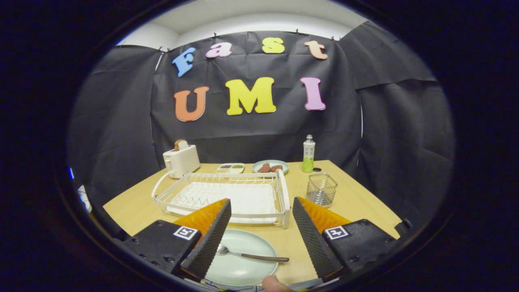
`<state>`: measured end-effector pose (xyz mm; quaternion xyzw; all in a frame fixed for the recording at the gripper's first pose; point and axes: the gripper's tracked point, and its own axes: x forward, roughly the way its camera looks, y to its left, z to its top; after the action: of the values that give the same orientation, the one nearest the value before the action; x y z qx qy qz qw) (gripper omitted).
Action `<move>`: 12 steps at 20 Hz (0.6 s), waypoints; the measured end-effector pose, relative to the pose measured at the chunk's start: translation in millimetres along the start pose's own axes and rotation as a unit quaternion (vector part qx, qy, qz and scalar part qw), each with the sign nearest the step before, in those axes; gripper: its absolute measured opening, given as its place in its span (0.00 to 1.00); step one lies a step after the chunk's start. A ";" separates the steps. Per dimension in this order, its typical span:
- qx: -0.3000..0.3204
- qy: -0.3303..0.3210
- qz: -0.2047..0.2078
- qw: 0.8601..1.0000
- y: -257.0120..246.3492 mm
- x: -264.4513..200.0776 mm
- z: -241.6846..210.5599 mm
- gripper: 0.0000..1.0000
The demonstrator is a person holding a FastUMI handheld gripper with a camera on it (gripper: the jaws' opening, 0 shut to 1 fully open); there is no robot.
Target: Take the plate from the dish rack, then take the spoon from the basket and place it into the plate.
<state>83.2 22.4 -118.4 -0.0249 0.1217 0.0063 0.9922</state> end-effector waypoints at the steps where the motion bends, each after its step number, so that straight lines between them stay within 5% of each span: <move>1: -0.010 -0.003 -0.002 1.000 -1.4 -6.2 2.8 1.00; 12: -0.003 -0.061 -0.041 0.997 -39.2 -75.4 50.4 1.00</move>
<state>22.9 -14.7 -49.4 -0.0321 0.0600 -0.0327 0.9971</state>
